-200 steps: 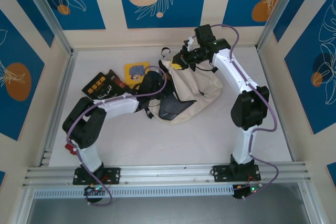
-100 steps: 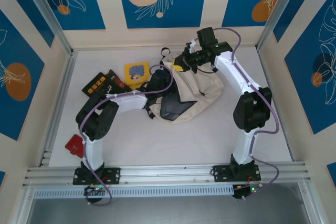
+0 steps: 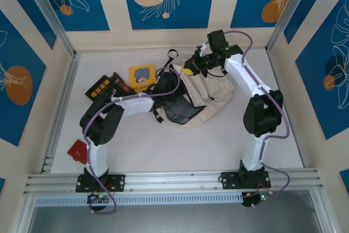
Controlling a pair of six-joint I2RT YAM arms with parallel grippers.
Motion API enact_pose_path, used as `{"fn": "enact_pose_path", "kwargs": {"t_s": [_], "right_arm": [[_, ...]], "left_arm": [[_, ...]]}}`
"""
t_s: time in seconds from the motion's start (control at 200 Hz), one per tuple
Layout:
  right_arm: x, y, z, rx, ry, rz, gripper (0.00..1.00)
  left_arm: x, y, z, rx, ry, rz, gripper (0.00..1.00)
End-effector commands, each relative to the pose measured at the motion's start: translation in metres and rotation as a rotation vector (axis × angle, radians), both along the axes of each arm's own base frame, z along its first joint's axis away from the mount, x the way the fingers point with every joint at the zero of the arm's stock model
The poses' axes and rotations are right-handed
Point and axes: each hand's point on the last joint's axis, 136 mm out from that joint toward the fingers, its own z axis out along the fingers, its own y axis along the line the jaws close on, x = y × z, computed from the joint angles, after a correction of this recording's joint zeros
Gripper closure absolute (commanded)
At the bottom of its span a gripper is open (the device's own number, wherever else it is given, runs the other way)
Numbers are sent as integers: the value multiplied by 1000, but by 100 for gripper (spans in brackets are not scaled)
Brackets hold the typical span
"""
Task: Pack the student bag
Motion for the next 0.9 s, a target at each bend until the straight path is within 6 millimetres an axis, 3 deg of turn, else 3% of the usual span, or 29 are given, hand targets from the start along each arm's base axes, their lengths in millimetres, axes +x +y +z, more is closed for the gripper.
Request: {"fn": "enact_pose_path", "kwargs": {"t_s": [0.0,0.26,0.415,0.615,0.755,0.895], "right_arm": [[-3,-10,9,-2,-13,-21,100],[1,-17,-4,-35,7,-55,100],[-1,-22,-18,-69,26,-64,100],[-14,-19,-52,-102,83,-41,100],[-28,-1,-81,-125,130,19,100],[-44,13,-111,-170,182,67,100]], "left_arm": [[-14,17,31,9,10,15,29],[-49,48,37,47,100,30,25],[-69,78,47,147,96,20,25],[-82,143,55,320,76,58,21],[-74,194,51,370,112,116,16],[-62,259,37,439,177,233,9]]}}
